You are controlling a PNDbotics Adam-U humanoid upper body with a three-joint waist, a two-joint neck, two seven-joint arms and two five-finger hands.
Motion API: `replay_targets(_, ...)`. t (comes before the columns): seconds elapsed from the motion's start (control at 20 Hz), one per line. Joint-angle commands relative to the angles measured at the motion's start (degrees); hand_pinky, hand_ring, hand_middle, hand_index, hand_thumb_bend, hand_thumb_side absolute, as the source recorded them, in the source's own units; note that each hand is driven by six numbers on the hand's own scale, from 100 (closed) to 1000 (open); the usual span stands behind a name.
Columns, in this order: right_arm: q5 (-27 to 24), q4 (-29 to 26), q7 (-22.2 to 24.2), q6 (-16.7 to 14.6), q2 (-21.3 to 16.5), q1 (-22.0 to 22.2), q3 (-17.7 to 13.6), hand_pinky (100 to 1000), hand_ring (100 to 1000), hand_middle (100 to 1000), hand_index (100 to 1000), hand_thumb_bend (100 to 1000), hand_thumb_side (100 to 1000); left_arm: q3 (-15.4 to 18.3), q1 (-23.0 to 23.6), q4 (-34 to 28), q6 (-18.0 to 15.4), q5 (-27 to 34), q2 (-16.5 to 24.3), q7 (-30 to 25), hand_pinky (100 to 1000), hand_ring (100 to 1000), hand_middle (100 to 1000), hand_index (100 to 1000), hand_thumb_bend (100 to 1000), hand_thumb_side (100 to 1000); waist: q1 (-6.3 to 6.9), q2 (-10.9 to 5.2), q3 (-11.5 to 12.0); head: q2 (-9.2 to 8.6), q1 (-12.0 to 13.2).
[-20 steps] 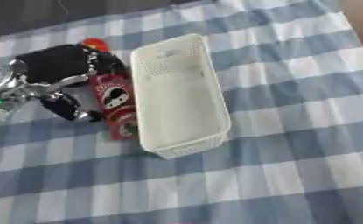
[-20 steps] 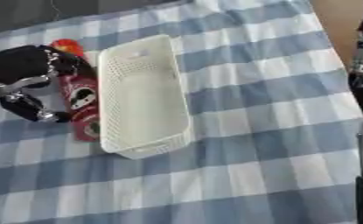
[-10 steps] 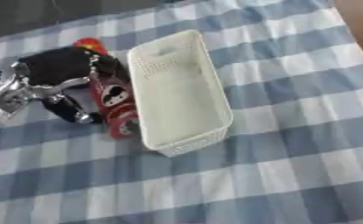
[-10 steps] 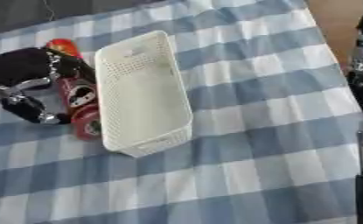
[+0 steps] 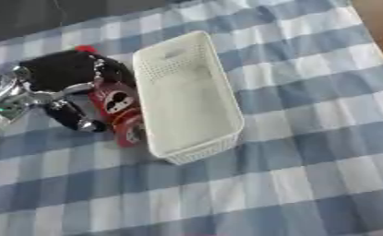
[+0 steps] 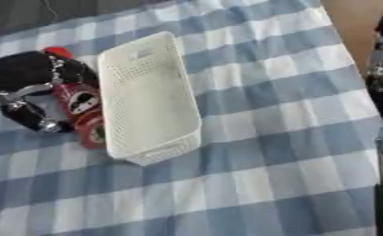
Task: Pick up objects on the table and place them in the box.
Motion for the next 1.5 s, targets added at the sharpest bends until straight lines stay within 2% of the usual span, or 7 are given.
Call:
replay_targets(0.05,-0.2,-0.7,0.3,0.0,-0.7,-0.8,0.2,787,922,937,916,100,513,-0.6,1.7,1.0,-1.1,-1.4,3.0,-0.6,567,609,709,822,665,100,-0.43,-1.33,-0.1,-0.32,-0.5)
replay_targets(0.75,0.7,-0.1,0.5,-0.5,-0.2,-1.9,0.3,785,919,935,914,100,505,-2.1,4.1,2.0,-1.9,2.6,2.5,-1.2,514,568,683,794,551,100,-0.39,-1.43,-1.7,-0.79,-1.6)
replay_targets(0.95,0.8,0.0,0.5,-0.5,0.0,-2.2,0.4,784,918,935,913,100,503,-2.4,3.9,1.9,-1.5,4.1,1.2,-0.1,378,494,597,749,485,100,-0.39,-1.38,-2.1,-0.94,-1.5)
replay_targets(1.1,0.9,0.0,0.5,-0.6,0.1,-2.4,0.4,782,917,934,913,100,502,-2.7,3.9,2.4,-1.0,6.8,-0.3,2.2,100,322,441,605,365,100,-0.39,-1.25,-2.5,-1.16,-1.4)
replay_targets(1.25,1.0,0.1,0.6,-0.7,0.3,-2.8,0.4,781,916,934,912,100,501,-3.3,3.8,3.5,-0.7,11.8,-2.1,5.2,100,192,316,448,110,100,-0.39,-1.04,-2.9,-1.42,-1.3)
replay_targets(1.4,1.0,0.2,0.6,-0.7,0.4,-3.1,0.4,780,915,933,912,100,500,-3.8,3.6,4.7,-0.4,16.3,-3.3,6.7,100,144,248,361,100,147,-0.40,-0.84,-3.2,-1.67,-1.2)
replay_targets(1.5,1.1,0.2,0.6,-0.8,0.5,-3.3,0.4,779,914,933,911,100,500,-3.8,3.3,5.2,0.1,18.2,-3.7,7.4,100,126,214,308,100,269,-0.50,-0.74,-3.2,-1.73,-1.1)
